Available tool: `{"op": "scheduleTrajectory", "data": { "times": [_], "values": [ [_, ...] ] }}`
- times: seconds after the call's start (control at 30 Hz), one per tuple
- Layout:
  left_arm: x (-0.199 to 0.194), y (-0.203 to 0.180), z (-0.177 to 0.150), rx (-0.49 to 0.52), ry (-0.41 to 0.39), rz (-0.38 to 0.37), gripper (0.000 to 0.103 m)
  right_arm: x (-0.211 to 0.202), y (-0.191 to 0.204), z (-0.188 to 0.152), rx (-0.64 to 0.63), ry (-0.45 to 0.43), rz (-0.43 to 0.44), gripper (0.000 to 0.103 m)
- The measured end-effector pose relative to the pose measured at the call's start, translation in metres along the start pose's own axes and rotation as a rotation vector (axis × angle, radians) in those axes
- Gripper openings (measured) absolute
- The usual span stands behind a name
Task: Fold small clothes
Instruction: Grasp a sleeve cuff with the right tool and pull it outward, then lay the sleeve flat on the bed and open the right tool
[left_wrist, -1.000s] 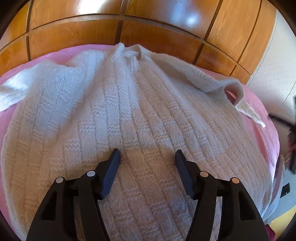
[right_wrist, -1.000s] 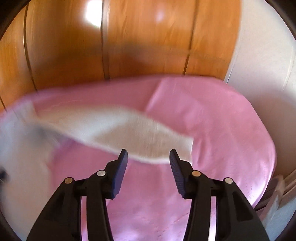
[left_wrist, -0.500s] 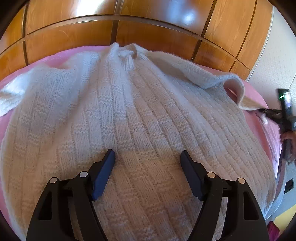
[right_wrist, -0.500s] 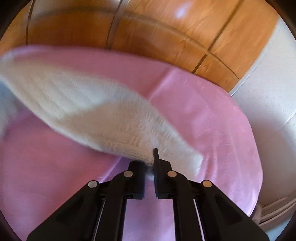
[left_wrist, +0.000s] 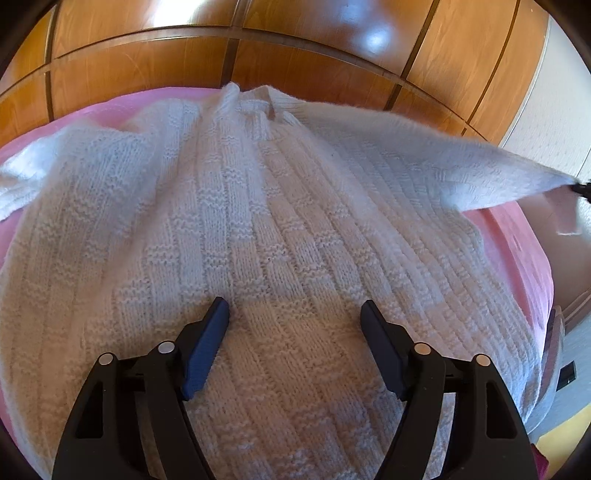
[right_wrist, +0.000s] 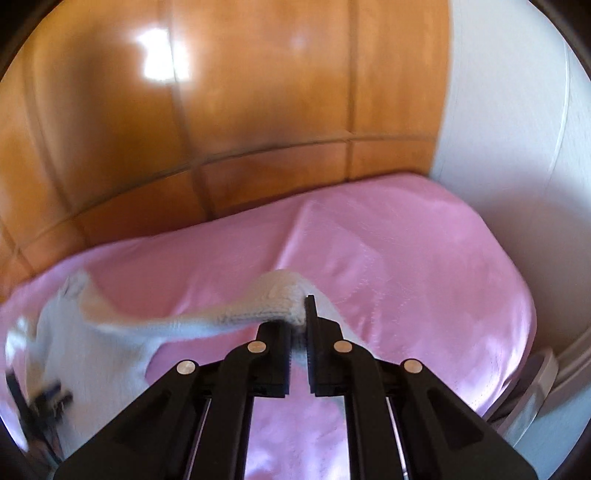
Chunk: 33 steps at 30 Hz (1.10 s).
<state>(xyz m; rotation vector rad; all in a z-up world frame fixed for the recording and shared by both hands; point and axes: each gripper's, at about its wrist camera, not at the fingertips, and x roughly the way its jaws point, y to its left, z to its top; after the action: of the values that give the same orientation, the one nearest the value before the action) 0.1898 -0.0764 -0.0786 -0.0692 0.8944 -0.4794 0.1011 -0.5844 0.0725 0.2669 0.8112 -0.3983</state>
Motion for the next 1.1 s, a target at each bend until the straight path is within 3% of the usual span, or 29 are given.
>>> {"op": "scheduleTrajectory", "data": {
  "times": [0.13, 0.27, 0.3, 0.33, 0.37, 0.4, 0.57, 0.73, 0.8, 0.93, 0.97, 1.03, 1.07, 1.1],
  "values": [
    [0.000, 0.000, 0.000, 0.004, 0.004, 0.000, 0.075, 0.091, -0.025, 0.040, 0.096, 0.150, -0.102, 0.005],
    [0.001, -0.002, 0.001, 0.010, 0.008, 0.005, 0.075, 0.172, -0.031, 0.058, 0.141, 0.260, -0.200, 0.006],
    [0.001, -0.002, 0.001, 0.011, 0.008, 0.007, 0.075, 0.190, -0.030, 0.060, 0.153, 0.275, -0.228, 0.011],
    [0.001, -0.003, 0.001, 0.013, 0.009, 0.007, 0.076, 0.201, -0.029, 0.061, 0.174, 0.278, -0.223, 0.021],
    [0.002, -0.004, 0.001, 0.015, 0.010, 0.007, 0.076, 0.206, -0.030, 0.061, 0.202, 0.267, -0.210, 0.044],
    [0.002, -0.004, 0.002, 0.016, 0.010, 0.007, 0.076, 0.206, -0.031, 0.061, 0.232, 0.224, -0.205, 0.054],
    [0.003, -0.006, 0.002, 0.023, 0.008, -0.003, 0.082, 0.182, -0.050, 0.033, 0.392, 0.131, -0.068, 0.057],
    [0.006, -0.009, 0.002, 0.038, 0.011, -0.003, 0.086, 0.186, -0.056, -0.019, 0.503, 0.187, 0.187, 0.054],
    [0.006, -0.010, 0.002, 0.043, 0.012, 0.003, 0.086, 0.197, -0.044, -0.031, 0.499, 0.179, 0.206, 0.053],
    [0.006, -0.012, 0.002, 0.052, 0.010, 0.019, 0.086, 0.213, -0.041, -0.018, 0.558, 0.113, 0.217, 0.053],
    [0.006, -0.012, 0.002, 0.054, 0.009, 0.023, 0.086, 0.218, -0.039, -0.014, 0.553, 0.112, 0.196, 0.049],
    [0.007, -0.013, 0.003, 0.057, 0.008, 0.031, 0.086, 0.222, -0.032, -0.003, 0.530, 0.120, 0.129, 0.026],
    [0.007, -0.013, 0.003, 0.059, 0.008, 0.034, 0.086, 0.220, -0.031, 0.000, 0.515, 0.121, 0.104, 0.009],
    [0.006, -0.013, 0.003, 0.059, 0.008, 0.034, 0.086, 0.211, -0.027, 0.001, 0.482, 0.105, 0.070, 0.008]
  ]
}}
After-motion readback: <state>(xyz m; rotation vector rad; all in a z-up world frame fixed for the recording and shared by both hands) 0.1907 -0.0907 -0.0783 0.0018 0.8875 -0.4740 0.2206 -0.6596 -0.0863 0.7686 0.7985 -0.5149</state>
